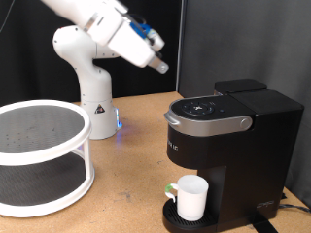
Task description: Make a cup of coffee with the keurig machine
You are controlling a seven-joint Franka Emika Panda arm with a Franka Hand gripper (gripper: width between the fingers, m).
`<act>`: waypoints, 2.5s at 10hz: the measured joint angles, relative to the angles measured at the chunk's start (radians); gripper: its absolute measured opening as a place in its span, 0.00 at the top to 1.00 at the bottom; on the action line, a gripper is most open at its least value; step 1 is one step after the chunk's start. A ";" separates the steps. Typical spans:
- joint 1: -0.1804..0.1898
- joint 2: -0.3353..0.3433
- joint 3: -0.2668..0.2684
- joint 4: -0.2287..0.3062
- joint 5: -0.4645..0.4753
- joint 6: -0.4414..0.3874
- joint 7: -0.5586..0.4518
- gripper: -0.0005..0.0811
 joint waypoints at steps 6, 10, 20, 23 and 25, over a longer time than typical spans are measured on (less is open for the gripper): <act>0.023 0.012 0.067 0.036 0.064 0.068 0.001 0.01; 0.027 0.051 0.144 0.122 -0.074 0.135 -0.017 0.01; 0.030 0.237 0.190 0.436 -0.376 -0.061 0.058 0.01; 0.030 0.249 0.197 0.419 -0.355 -0.017 0.071 0.01; 0.030 0.248 0.198 0.416 -0.379 -0.003 0.069 0.01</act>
